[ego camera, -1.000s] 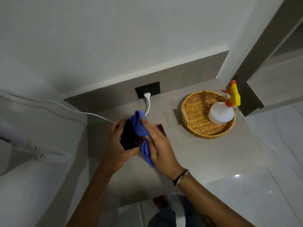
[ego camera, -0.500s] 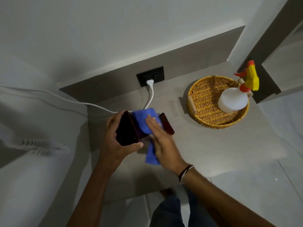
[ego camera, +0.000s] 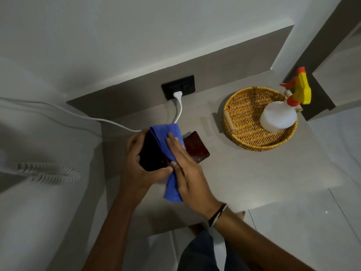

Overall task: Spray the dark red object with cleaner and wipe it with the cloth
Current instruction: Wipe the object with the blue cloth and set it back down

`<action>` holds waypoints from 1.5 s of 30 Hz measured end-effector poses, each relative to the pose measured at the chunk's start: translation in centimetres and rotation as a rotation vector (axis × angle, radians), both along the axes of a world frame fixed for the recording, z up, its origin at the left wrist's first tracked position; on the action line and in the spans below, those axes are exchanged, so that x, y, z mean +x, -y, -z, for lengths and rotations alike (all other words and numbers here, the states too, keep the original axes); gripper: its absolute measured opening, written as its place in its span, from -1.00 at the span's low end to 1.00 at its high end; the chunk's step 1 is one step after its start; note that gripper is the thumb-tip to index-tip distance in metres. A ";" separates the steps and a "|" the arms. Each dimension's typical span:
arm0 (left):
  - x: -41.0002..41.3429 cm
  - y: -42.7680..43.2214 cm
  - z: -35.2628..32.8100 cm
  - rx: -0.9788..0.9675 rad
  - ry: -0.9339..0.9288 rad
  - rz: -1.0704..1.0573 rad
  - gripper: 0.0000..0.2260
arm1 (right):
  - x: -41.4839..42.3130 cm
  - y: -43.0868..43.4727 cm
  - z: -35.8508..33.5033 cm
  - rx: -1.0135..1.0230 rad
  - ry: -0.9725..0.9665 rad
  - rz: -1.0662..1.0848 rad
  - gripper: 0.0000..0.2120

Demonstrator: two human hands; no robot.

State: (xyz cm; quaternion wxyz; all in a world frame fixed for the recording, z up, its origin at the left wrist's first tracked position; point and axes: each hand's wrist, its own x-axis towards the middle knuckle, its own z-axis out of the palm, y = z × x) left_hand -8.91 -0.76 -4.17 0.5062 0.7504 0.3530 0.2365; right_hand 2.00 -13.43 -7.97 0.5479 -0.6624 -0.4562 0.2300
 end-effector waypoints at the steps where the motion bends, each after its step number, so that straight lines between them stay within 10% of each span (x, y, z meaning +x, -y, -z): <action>1: 0.3 0.1 0.0 0.006 -0.019 -0.003 -0.14 | -0.7 -0.3 -0.3 0.051 -0.004 -0.002 -0.44; 8: -0.3 0.5 0.2 0.010 -0.025 -0.027 -0.04 | 5.1 3.3 4.2 -0.296 0.162 0.077 -0.22; 18: -0.1 0.9 0.8 -0.528 0.244 -0.283 -0.49 | 7.3 5.7 3.9 -0.164 -0.884 0.401 -0.65; 22: 0.1 0.8 1.6 -0.534 0.090 -0.263 -0.24 | 6.8 4.8 3.6 -0.166 -0.974 0.443 -0.69; 30: -0.6 -0.2 1.0 -0.168 -0.303 0.120 0.17 | 8.7 4.0 2.8 -0.245 -0.934 0.505 -0.65; 37: 0.0 -0.6 0.8 0.170 -0.365 0.059 -0.27 | 8.5 3.5 1.1 -0.371 -0.459 0.476 -0.63; 41: -0.4 -0.2 1.3 0.110 -0.251 0.047 -0.15 | 5.7 4.2 -0.8 -0.273 -0.008 0.530 -0.56; 45: 0.2 0.5 1.9 0.140 -0.224 0.042 -0.17 | 0.5 2.1 -3.3 -0.059 0.032 0.182 -0.59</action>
